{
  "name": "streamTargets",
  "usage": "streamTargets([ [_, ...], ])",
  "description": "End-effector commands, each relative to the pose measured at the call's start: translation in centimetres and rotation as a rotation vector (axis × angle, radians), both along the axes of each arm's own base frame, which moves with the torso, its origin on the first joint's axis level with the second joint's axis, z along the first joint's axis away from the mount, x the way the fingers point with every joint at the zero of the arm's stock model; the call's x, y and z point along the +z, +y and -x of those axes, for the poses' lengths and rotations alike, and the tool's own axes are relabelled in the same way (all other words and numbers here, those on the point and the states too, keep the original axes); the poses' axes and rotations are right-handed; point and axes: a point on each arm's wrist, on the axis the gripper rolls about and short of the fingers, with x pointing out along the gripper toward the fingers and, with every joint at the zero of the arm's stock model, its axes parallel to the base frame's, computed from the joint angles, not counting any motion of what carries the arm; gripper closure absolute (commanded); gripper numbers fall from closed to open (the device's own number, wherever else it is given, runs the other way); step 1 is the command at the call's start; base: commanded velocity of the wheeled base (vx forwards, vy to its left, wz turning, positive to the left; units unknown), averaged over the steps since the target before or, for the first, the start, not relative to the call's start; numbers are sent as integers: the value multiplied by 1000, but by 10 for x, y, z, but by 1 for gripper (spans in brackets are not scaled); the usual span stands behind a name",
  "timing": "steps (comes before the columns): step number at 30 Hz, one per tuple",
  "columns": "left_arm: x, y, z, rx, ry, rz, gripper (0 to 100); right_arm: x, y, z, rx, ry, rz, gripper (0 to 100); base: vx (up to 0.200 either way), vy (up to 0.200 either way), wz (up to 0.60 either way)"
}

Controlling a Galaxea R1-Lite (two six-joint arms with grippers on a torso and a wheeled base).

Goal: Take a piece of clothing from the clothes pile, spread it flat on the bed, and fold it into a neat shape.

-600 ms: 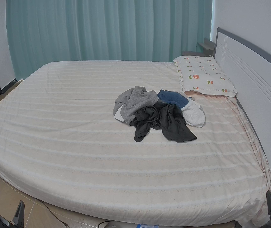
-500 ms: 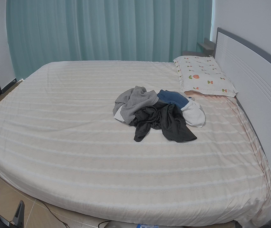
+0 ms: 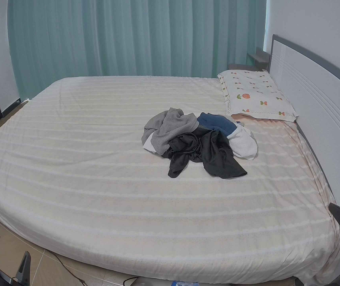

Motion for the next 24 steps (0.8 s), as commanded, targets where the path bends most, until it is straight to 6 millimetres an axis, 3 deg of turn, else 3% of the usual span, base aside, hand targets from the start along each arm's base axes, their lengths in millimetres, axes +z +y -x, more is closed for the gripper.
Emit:
streamTargets([
  [1, -4, 0, 0, 1, -3, 17, 0, -63, 48, -170, 5, 361, -125, 0, 0, 0, 0],
  [6, -4, 0, 0, 1, -3, 17, 0, -90, 66, -233, -100, 383, -151, 0, 0, 0, 0],
  [11, -4, 0, 0, 1, -3, 19, 0, -106, 78, -279, -143, 380, -211, 0, 0, 0, 0],
  [19, -4, 0, 0, 4, -3, 19, 0, -132, 86, -333, -230, 382, -246, 0, 0, 0, 0],
  [24, -4, 0, 0, 3, -3, 20, 0, -138, 90, -353, -262, 405, -294, 0, 0, 0, 0],
])
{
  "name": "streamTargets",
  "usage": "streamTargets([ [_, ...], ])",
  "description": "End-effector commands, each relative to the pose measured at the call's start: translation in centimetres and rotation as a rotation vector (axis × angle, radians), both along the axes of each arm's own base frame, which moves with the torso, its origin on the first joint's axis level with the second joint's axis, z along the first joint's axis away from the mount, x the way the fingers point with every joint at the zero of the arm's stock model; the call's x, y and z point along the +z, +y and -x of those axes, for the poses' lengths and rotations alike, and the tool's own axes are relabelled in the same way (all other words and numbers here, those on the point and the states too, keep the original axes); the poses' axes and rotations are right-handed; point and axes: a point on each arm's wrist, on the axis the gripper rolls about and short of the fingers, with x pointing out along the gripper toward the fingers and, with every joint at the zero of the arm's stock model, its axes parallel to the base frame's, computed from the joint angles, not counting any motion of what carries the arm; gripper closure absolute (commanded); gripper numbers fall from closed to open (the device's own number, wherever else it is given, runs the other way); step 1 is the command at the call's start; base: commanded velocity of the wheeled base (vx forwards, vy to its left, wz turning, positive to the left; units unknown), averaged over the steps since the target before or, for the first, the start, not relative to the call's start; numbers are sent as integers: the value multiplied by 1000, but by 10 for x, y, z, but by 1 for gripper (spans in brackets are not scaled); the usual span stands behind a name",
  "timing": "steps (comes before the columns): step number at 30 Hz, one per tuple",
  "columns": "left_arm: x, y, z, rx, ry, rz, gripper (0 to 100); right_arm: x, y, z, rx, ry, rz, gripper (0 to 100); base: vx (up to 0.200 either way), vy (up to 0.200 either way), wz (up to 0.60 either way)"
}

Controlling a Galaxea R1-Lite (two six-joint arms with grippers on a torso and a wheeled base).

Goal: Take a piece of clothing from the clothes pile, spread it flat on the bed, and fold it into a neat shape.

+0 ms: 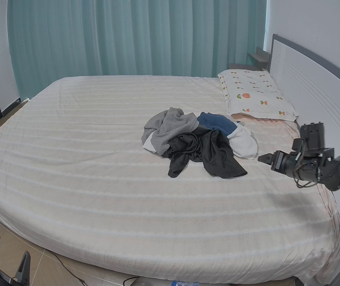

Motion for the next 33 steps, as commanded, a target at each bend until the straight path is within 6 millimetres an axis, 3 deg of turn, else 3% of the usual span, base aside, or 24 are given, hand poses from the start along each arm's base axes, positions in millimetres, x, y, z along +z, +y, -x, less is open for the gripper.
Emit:
streamTargets([
  [1, -4, 0, 0, 1, -3, 4, 0, -89, 29, -89, -110, 125, -77, 0, 0, 0, 0],
  [11, -4, 0, 0, 4, -3, 10, 0, -129, 31, -122, -202, 147, -63, 0, 0, 0, 0],
  [19, -4, 0, 0, 7, -3, 13, 0, -146, 40, -137, -217, 127, -74, 0, 0, 0, 0],
  [28, -5, 0, 0, 7, -1, 15, 0, -144, 45, -156, -251, 58, -115, 0, 0, 0, 0],
  [33, -5, 0, 0, 7, -1, 15, 0, -139, 59, -159, -228, 34, -124, 0, 0, 0, 0],
])
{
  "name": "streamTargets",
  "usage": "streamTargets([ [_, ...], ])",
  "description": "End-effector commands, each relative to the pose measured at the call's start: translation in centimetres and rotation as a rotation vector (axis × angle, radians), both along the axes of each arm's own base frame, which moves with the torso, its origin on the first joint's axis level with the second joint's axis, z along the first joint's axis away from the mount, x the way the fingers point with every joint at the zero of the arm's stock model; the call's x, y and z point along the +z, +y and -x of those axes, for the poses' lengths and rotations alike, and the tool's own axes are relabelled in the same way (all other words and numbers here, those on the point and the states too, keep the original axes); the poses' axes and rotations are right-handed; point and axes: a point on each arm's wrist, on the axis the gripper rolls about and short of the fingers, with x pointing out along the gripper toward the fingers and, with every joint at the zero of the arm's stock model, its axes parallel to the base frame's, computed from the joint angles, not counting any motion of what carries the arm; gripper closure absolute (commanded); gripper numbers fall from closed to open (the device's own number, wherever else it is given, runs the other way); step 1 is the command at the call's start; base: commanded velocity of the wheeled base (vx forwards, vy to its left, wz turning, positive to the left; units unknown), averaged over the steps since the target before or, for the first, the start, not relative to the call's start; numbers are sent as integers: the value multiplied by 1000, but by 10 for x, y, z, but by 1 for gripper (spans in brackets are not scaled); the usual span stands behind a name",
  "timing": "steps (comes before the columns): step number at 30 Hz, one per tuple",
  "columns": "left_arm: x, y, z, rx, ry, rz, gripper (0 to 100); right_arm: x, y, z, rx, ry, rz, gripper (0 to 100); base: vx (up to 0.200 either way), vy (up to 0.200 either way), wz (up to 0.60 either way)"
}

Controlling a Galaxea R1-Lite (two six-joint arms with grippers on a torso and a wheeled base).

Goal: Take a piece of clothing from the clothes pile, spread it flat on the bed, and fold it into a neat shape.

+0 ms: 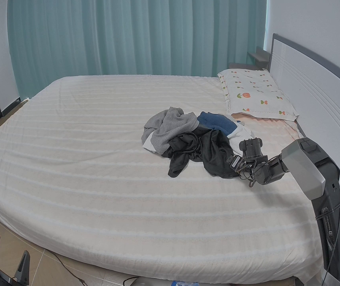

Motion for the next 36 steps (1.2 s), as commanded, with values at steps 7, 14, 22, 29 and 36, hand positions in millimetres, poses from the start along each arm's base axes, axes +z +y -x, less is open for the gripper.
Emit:
streamTargets([
  [7, -4, 0, 0, 2, -3, 2, 0, -3, 21, -9, 40, -44, -16, 100, 0, 0, 0],
  [14, -5, 0, 0, 2, -1, 2, 0, 4, 21, 1, 40, -27, -38, 100, 0, 0, 0],
  [22, -5, 0, 0, 3, -1, 6, 0, 60, 6, 58, 113, 15, -238, 100, 0, 0, 0],
  [29, -5, 0, 0, 9, -1, 6, 0, 100, -23, 135, 198, -55, -334, 100, 0, 0, 0],
  [36, -4, 0, 0, 20, -4, -6, 0, 122, -42, 223, 260, -112, -366, 100, 0, 0, 0],
])
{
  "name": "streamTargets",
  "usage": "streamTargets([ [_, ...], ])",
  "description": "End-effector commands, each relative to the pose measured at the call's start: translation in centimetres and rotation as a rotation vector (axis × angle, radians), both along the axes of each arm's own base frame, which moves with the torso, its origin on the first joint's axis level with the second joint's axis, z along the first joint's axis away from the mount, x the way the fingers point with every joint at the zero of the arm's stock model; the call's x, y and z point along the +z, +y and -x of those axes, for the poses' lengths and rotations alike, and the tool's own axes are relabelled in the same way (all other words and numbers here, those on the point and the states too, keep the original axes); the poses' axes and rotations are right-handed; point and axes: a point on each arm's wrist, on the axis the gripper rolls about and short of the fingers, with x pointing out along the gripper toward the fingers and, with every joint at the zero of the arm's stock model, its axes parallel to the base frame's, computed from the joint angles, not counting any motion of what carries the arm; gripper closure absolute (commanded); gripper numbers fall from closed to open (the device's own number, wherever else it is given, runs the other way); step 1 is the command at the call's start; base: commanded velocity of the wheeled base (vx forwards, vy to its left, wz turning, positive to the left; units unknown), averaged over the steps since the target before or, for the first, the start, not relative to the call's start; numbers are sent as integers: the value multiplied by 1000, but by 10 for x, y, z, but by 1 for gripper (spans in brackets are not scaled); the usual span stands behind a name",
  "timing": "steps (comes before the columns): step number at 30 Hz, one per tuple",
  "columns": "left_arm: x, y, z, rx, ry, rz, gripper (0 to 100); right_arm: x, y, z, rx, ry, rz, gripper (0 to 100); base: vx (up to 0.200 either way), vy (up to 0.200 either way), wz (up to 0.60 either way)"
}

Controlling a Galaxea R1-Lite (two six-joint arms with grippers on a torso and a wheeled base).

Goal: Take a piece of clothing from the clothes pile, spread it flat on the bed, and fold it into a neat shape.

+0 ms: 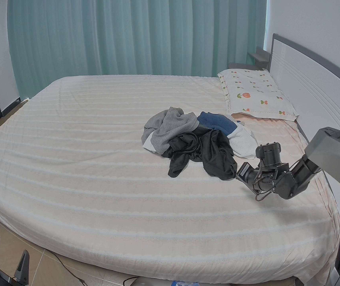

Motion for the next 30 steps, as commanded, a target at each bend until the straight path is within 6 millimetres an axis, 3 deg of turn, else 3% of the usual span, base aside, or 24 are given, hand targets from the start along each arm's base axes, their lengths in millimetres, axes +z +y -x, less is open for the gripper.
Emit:
streamTargets([
  [1, -4, 0, 0, 8, -5, -12, 0, 71, -28, 107, 71, -172, -114, 100, 0, 0, 0],
  [2, -4, 0, 0, 8, -5, -13, 0, 73, -30, 117, 75, -172, -114, 100, 0, 0, 0],
  [5, -4, 0, 0, 12, -5, 0, 0, 69, -31, 116, 68, -159, -108, 100, 0, 0, 0],
  [12, -4, 0, 0, 6, -7, -16, 0, 38, -16, 78, 55, -104, -77, 100, 0, 0, 0],
  [23, -4, 0, 0, 1, -6, -15, 0, 16, 6, 19, 40, -125, -56, 100, 0, 0, 0],
  [24, -4, 0, 0, 1, -6, -15, 0, 16, 6, 18, 40, -124, -56, 0, 0, 0, 0],
  [30, -4, 0, 0, 3, -4, -10, 0, -6, 11, -17, 62, -109, 12, 0, 0, 0, 0],
])
